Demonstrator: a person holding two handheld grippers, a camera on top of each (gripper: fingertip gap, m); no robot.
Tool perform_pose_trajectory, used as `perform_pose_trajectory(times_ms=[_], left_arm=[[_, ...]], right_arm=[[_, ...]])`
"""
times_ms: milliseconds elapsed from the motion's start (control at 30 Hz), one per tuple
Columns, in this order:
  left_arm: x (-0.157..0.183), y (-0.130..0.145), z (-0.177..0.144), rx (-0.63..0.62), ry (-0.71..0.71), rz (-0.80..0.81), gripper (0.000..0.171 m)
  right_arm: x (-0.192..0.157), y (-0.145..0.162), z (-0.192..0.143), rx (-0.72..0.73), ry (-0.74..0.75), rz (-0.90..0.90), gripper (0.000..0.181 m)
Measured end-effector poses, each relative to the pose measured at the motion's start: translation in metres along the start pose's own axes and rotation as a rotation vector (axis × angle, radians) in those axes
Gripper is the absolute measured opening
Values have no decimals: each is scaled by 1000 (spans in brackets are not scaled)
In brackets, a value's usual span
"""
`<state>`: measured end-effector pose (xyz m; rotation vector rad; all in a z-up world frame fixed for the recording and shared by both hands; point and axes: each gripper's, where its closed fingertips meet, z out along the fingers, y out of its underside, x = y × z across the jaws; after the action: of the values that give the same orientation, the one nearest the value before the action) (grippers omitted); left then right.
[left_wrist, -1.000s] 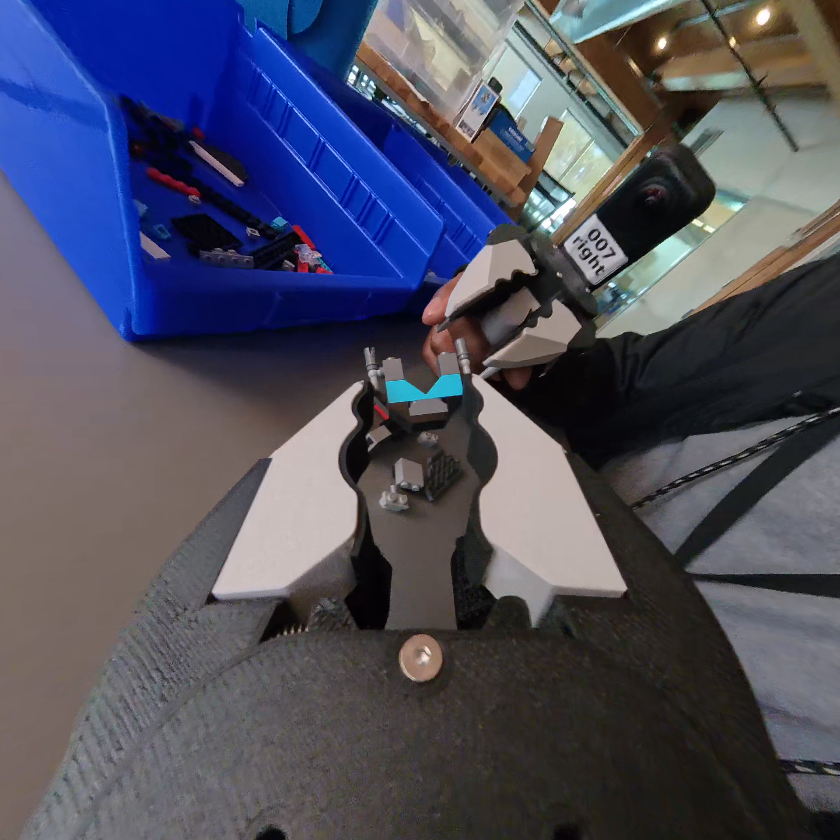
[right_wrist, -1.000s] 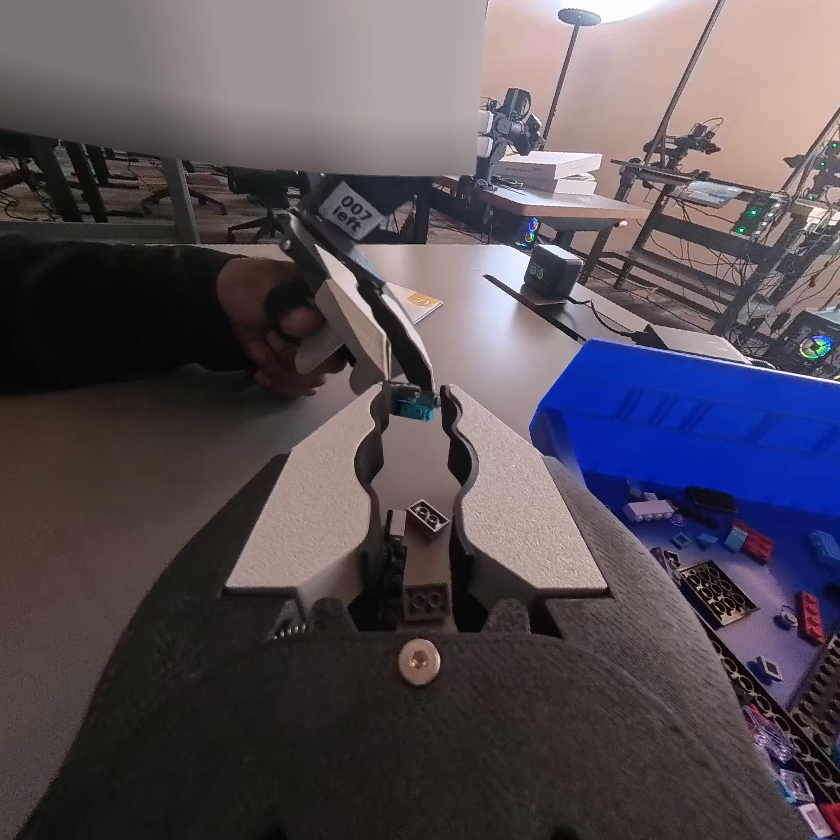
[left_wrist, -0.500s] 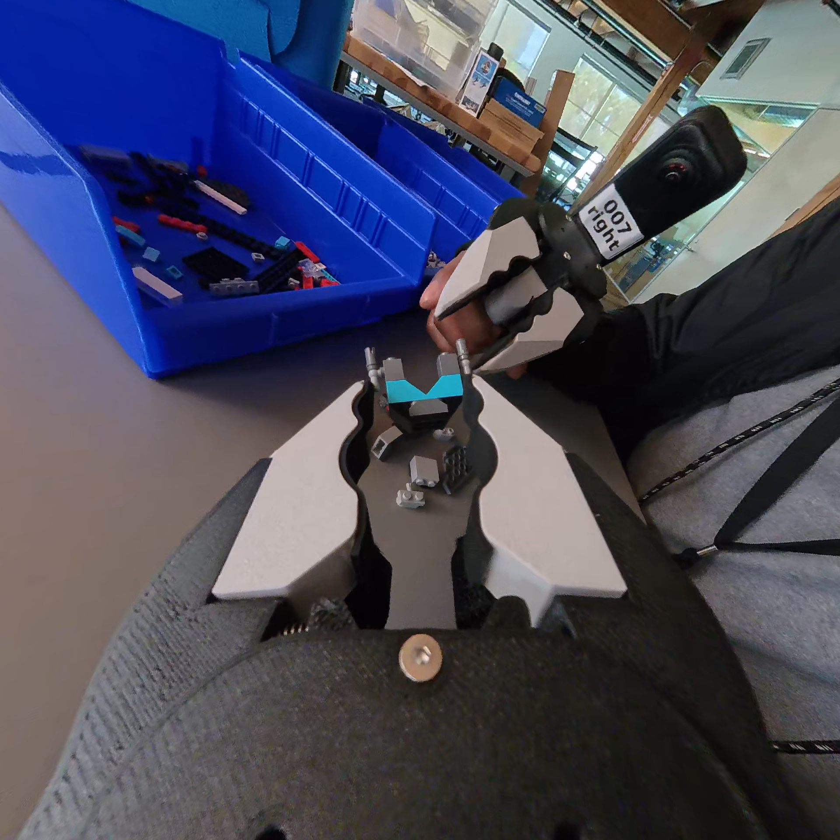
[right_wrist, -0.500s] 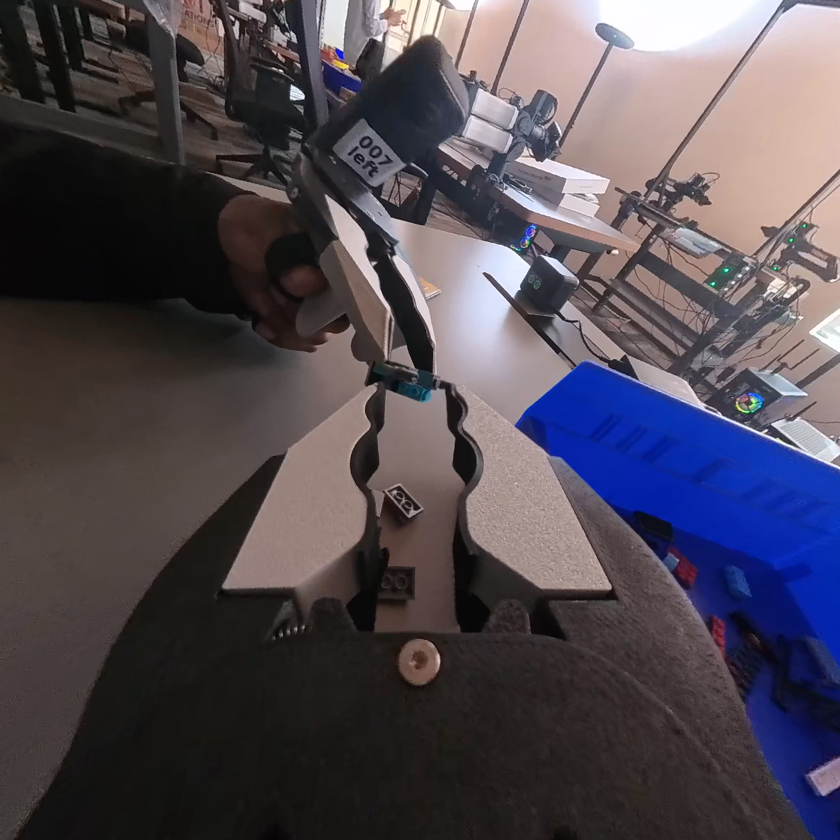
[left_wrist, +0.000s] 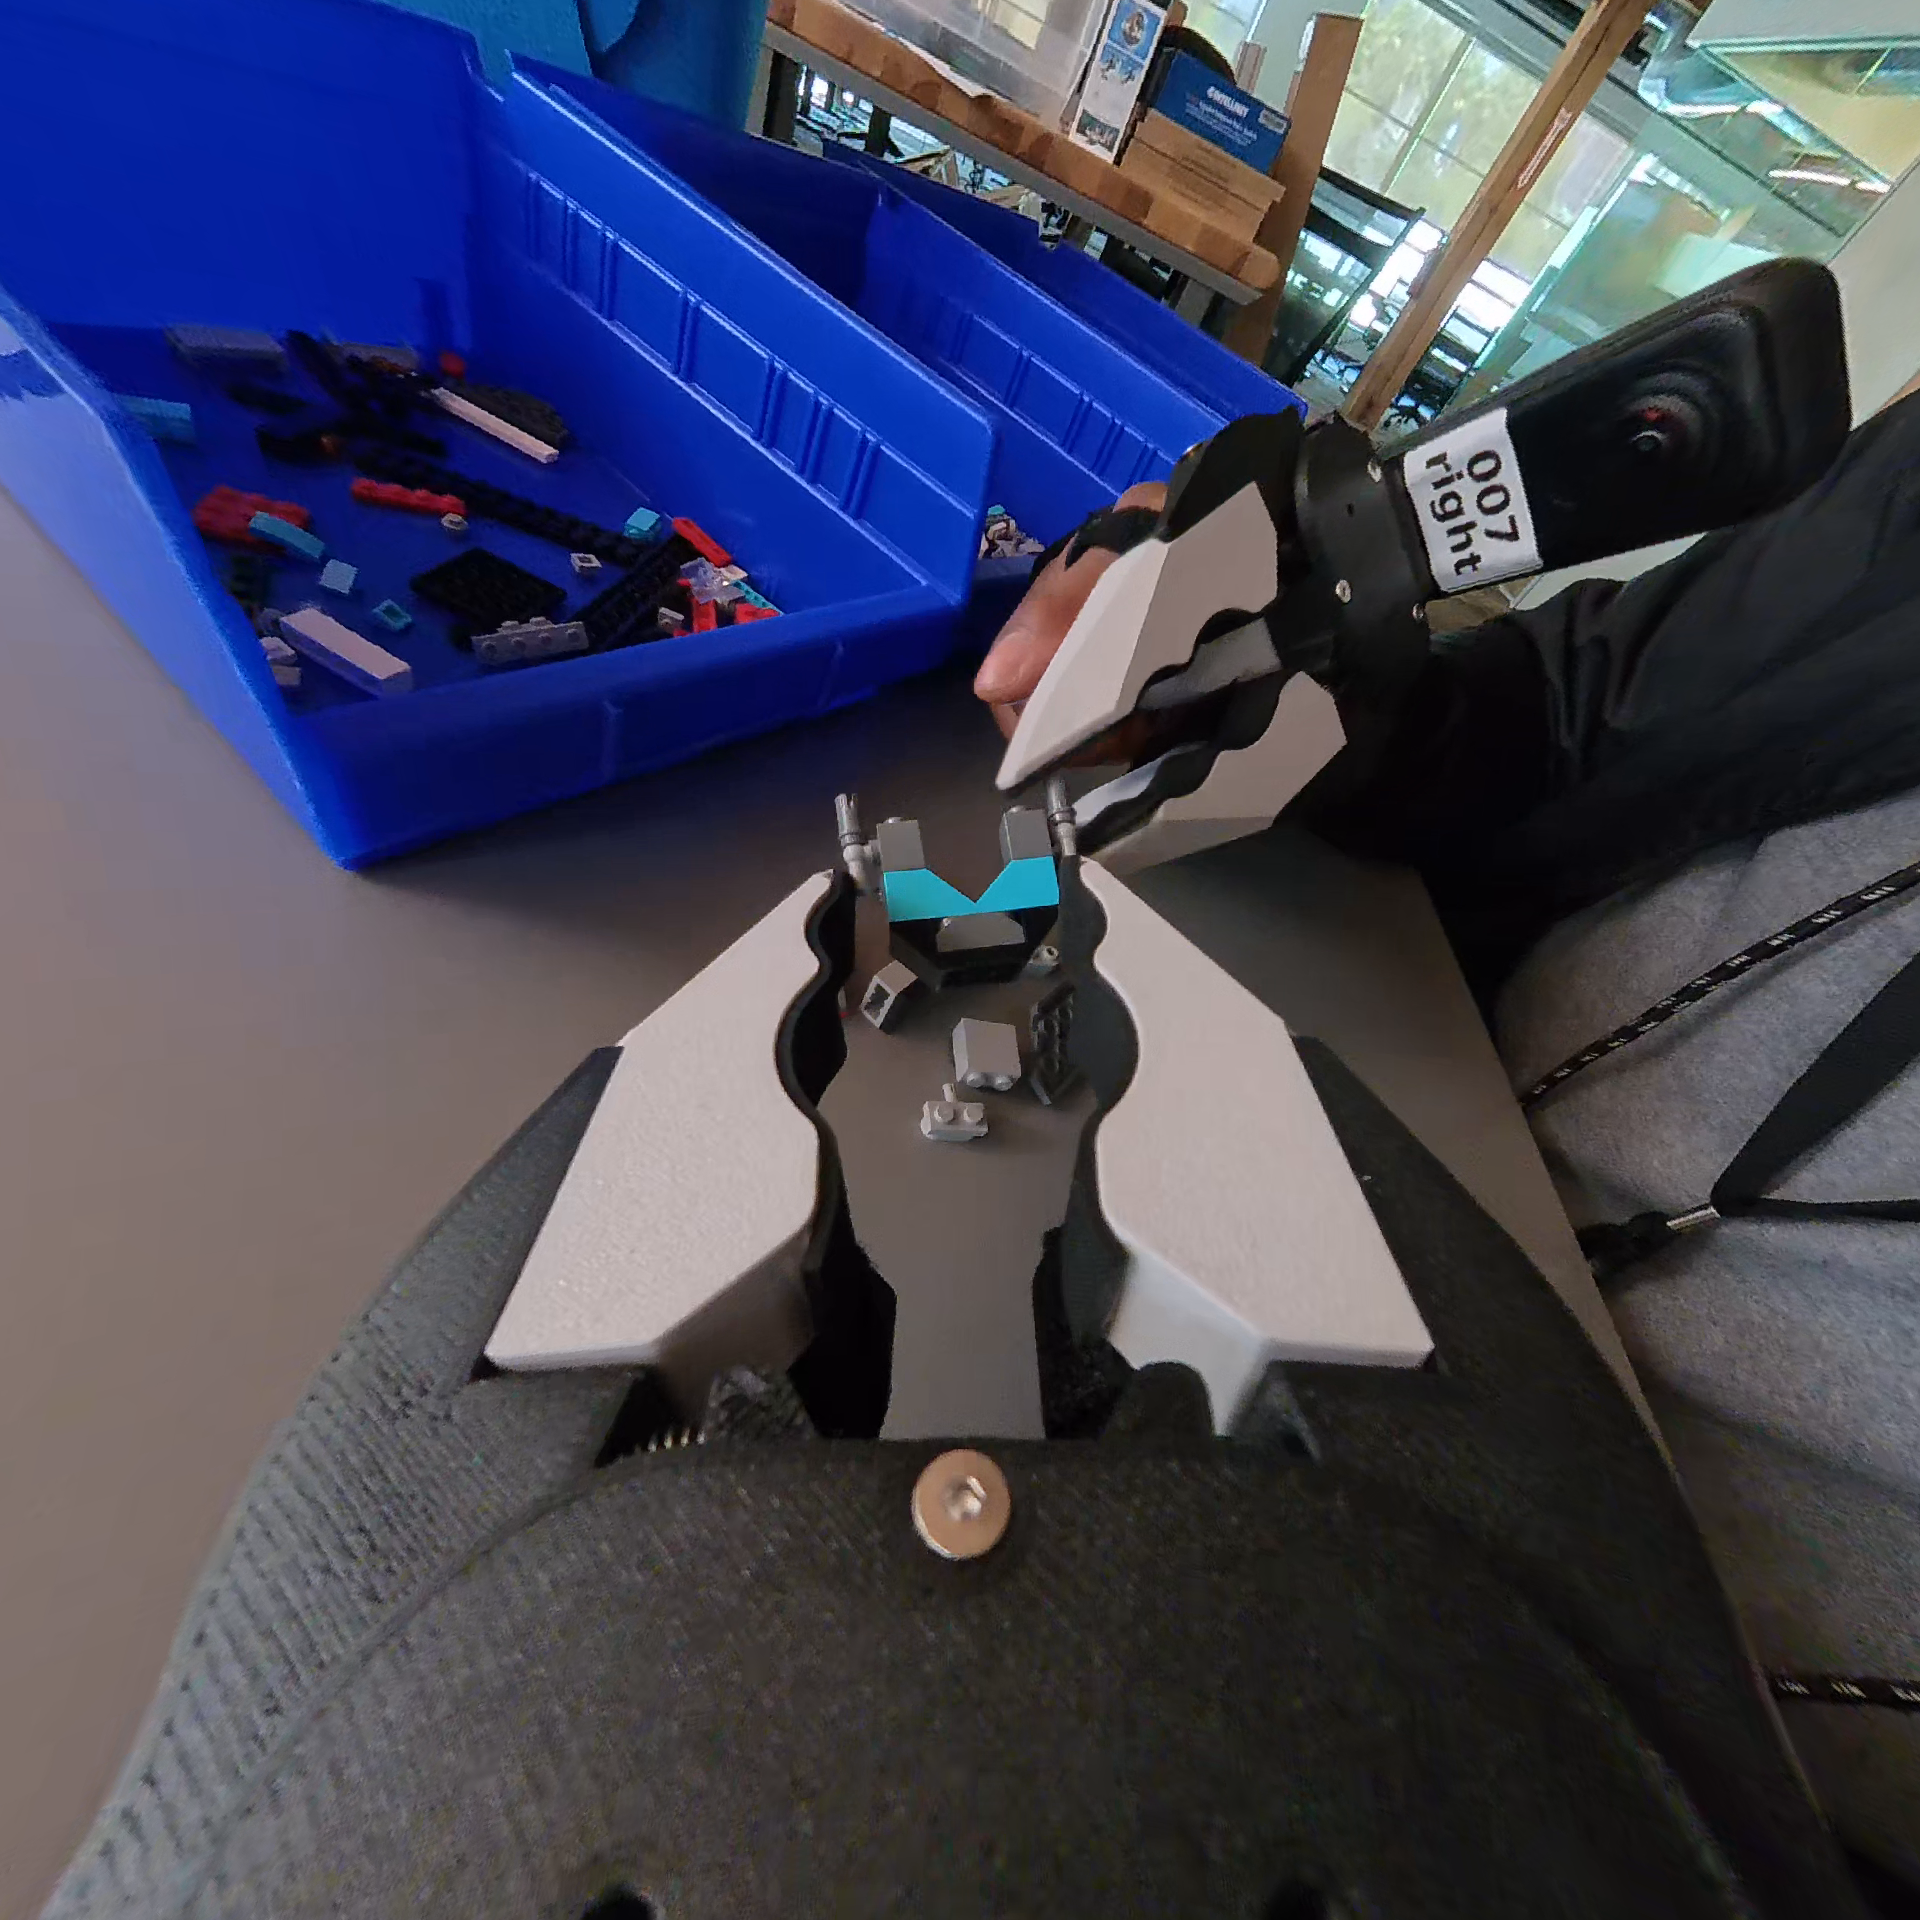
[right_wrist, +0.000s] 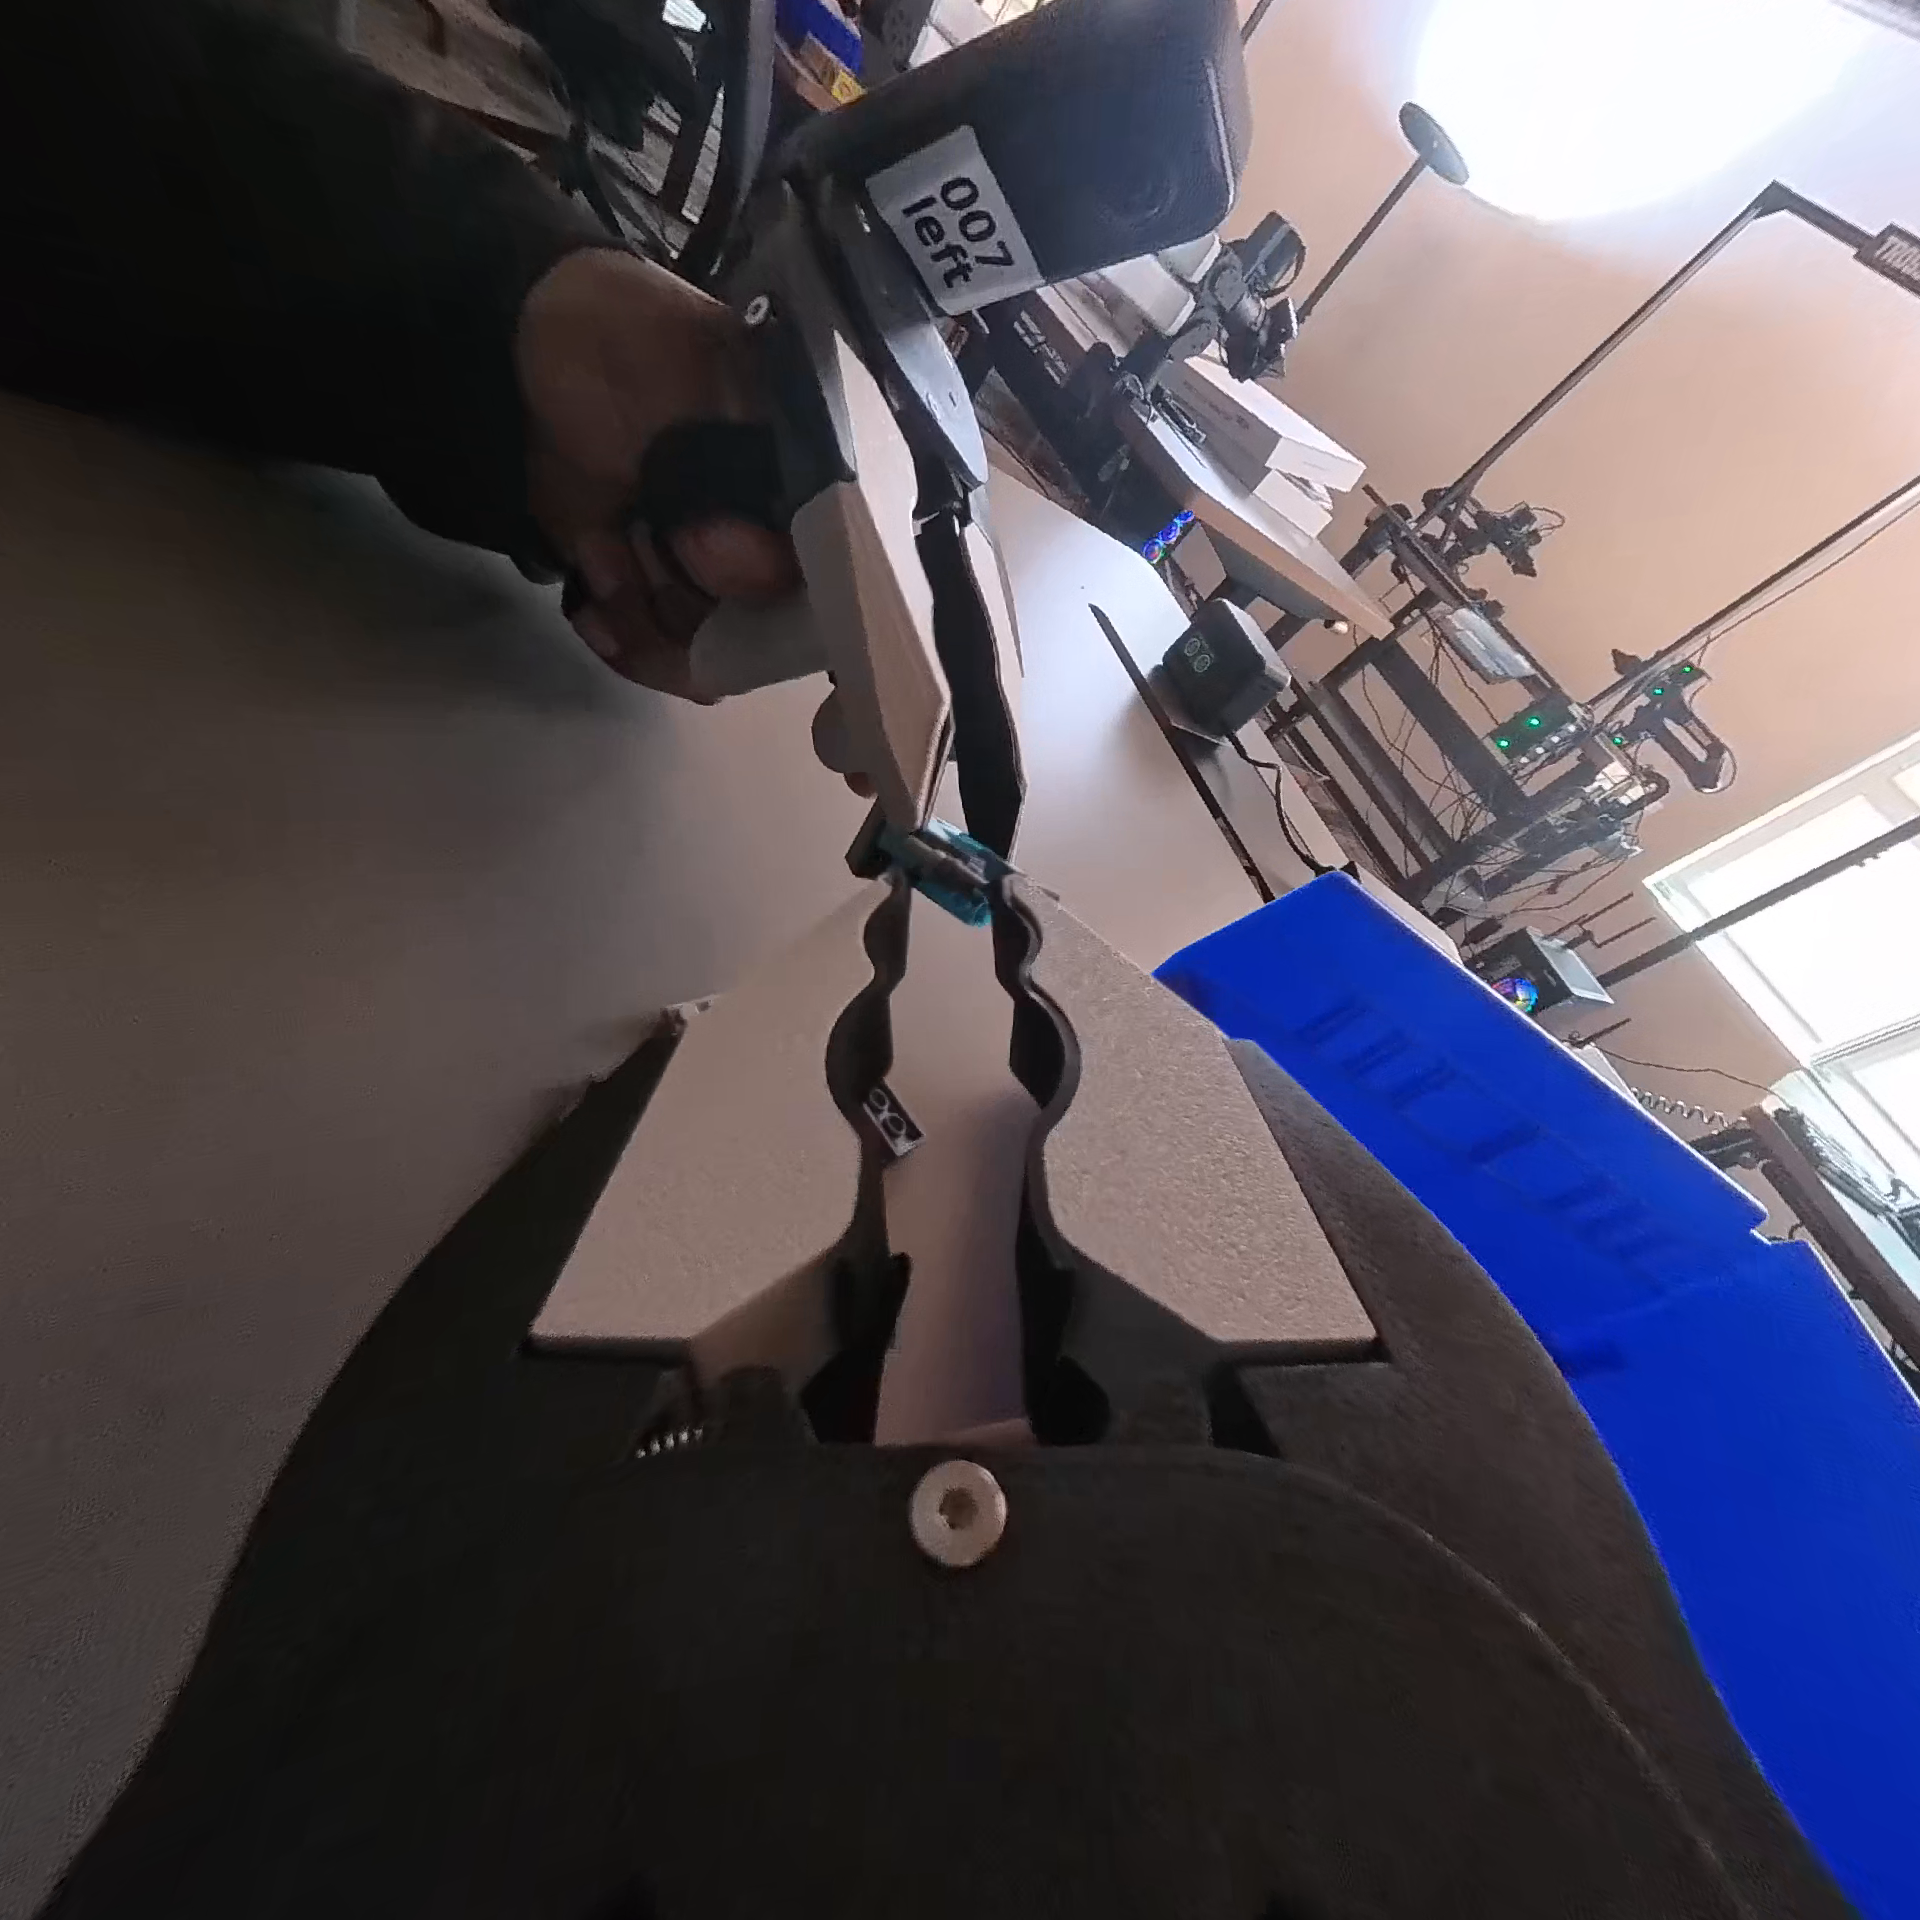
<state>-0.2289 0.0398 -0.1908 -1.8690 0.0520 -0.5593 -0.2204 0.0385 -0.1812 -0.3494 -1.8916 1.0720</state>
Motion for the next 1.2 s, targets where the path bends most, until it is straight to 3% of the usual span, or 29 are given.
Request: perform_pose_trajectory(times_ms=[600,900,1200], left_arm=[[-1,-4,-2,37,21,-43,40],[3,-9,-5,74,59,-37,40],[23,-14,-8,114,128,110,40]], right_arm=[[6,-3,-1,6,44,-6,9],[17,-2,-6,20,54,77,21],[20,-5,-7,32,64,99,21]])
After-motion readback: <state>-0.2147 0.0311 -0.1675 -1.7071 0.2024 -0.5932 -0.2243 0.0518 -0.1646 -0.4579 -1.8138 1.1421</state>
